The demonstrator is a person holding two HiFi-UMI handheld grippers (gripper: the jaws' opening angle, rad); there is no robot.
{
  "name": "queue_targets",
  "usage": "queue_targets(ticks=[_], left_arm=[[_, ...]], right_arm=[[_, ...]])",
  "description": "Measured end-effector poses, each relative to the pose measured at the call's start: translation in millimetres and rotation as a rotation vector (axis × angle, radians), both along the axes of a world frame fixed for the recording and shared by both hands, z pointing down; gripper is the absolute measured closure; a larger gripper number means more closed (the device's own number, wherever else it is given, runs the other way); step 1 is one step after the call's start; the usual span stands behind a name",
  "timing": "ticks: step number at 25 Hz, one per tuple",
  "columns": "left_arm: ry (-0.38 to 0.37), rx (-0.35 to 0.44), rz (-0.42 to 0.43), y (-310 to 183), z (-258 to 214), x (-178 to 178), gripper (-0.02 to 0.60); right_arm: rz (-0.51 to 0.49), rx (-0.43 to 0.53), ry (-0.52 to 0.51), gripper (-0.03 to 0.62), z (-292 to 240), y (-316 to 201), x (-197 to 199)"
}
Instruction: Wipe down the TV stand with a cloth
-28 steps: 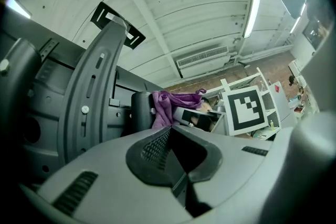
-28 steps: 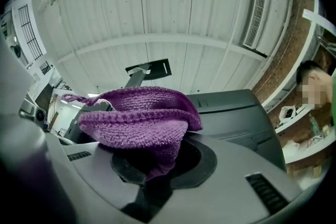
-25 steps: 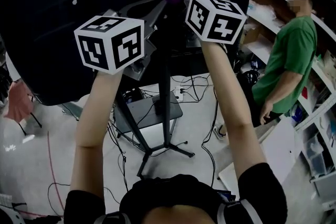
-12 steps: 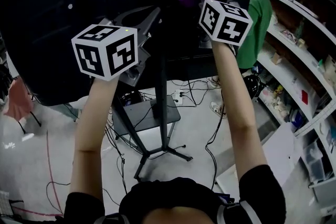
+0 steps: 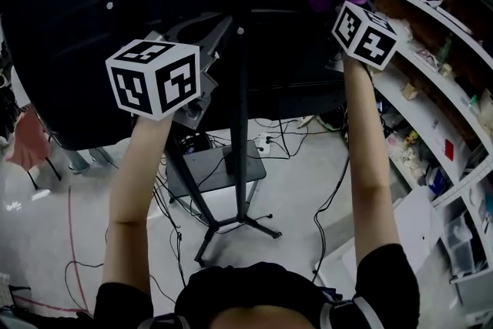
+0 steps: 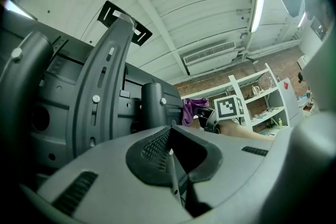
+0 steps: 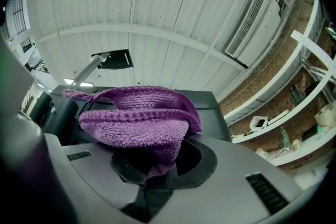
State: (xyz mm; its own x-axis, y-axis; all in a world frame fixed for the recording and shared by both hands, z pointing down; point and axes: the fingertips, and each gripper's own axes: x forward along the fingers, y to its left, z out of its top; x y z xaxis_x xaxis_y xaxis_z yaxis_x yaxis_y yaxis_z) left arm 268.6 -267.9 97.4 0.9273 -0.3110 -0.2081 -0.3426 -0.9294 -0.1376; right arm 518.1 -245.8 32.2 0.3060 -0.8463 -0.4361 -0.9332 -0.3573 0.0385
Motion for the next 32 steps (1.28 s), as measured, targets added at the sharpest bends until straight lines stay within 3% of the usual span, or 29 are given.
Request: queue_targets(ticks=[4, 7, 13, 19, 23, 32], left_arm=[[-0.003, -0.003, -0.003, -1.4, 2.0, -1.1, 0.575], [-0.008, -0.009, -0.007, -2.5, 4.9, -1.8, 0.575], [-0.019, -0.013, -0.015, -2.0, 11.9, -3.1, 0.575], [-0.022, -0.028, -0.033, -4.2, 18.0, -10.1, 0.575], [-0.030, -0.040, -0.048, -6.8, 23.7, -16.0, 0.575], [-0.038, -0.066, -0.061, -12.3, 33.9, -16.5, 0.575]], right_arm=[[0.009, 0.034, -0.058, 0.530, 4.2, 8.5, 18.0], [-0.028, 0.044, -0.054, 0.530, 8.5, 11.4, 7.7], [-0.273, 0.041, -0.047, 0.530, 24.4, 3.8, -59.2], [-0.498, -0.029, -0.072, 0.530, 52.1, -23.6, -124.9], [-0.496, -0.098, -0.064, 0.530, 75.6, -48.0, -139.0], [-0.416, -0.103, 0.000, 0.530, 79.6, -49.8, -129.5]])
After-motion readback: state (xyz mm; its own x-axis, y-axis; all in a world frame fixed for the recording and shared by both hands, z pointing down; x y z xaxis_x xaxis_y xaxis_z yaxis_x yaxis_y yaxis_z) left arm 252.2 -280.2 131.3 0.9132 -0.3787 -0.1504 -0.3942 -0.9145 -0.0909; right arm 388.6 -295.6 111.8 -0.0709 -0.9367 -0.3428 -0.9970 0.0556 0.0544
